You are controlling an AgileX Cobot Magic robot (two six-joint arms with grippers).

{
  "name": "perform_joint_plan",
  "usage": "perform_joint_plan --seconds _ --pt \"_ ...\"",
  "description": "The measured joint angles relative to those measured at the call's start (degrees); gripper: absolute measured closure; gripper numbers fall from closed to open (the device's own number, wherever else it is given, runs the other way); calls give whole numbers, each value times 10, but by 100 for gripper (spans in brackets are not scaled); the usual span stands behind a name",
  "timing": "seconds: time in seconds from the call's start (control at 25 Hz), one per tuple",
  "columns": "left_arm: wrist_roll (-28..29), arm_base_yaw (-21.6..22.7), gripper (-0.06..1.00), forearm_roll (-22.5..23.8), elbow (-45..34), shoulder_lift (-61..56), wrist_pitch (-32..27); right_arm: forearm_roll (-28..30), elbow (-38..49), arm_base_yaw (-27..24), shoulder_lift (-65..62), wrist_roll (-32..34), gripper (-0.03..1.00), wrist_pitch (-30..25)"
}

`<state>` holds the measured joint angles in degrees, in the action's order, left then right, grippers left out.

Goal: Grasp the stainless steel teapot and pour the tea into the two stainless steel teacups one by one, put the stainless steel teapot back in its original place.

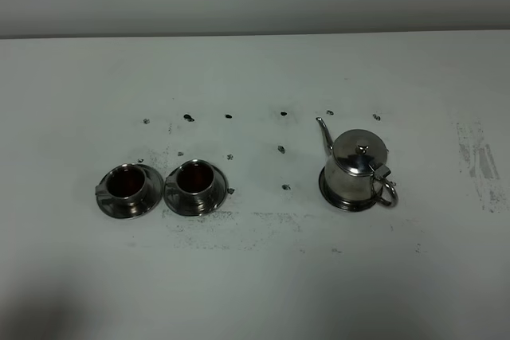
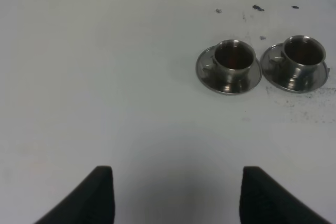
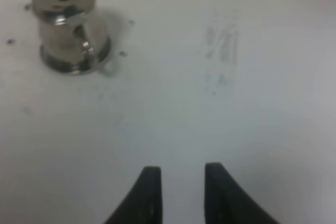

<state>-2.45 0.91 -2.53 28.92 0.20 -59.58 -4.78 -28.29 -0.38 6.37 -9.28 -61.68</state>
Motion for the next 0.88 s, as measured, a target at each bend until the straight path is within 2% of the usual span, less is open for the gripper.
perform_joint_plan --seconds 0.2,0.88 --pt "0 0 43 0 0 0 0 9 0 0 -40 45 75 0" --pt "0 0 43 0 0 0 0 3 0 0 -67 50 75 1"
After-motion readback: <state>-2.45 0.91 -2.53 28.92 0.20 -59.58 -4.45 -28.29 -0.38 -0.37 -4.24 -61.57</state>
